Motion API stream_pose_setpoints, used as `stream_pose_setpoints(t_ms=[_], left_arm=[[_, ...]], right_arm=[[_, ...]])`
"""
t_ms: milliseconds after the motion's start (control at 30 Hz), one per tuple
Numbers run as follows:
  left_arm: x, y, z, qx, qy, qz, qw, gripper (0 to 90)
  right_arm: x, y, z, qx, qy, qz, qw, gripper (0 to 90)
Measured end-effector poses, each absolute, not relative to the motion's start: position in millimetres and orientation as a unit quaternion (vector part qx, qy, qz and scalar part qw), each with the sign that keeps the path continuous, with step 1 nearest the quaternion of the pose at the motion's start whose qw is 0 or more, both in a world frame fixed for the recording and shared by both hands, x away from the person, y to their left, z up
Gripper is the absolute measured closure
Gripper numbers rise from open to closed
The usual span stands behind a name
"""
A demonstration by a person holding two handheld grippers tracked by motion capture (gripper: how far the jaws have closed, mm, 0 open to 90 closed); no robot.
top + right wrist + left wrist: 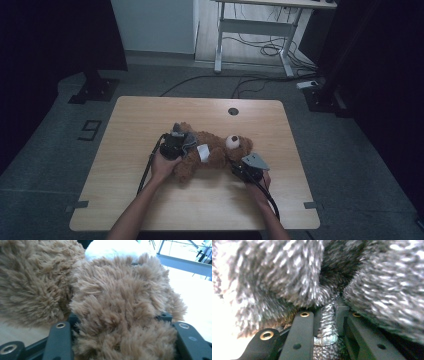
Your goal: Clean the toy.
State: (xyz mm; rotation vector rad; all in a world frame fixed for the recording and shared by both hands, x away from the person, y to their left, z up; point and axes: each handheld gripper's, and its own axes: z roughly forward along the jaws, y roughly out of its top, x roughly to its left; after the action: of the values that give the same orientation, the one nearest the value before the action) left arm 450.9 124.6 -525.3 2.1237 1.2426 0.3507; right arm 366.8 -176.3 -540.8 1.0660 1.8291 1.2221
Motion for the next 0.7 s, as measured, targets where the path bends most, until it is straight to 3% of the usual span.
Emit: stream_pose_setpoints(t_ms=[500,700], left_arm=[[406.4,172.8,-523.1,0.804,0.487,0.159,0.303,80.3],[399.2,185.8,-512.0,0.797,0.486,0.163,0.319,80.2]], right_arm=[[356.3,-177.4,-539.8,0.412,0.713,0.447,0.350,36.0],[356.0,-179.6,-536.3,0.417,0.709,0.454,0.342,20.0]])
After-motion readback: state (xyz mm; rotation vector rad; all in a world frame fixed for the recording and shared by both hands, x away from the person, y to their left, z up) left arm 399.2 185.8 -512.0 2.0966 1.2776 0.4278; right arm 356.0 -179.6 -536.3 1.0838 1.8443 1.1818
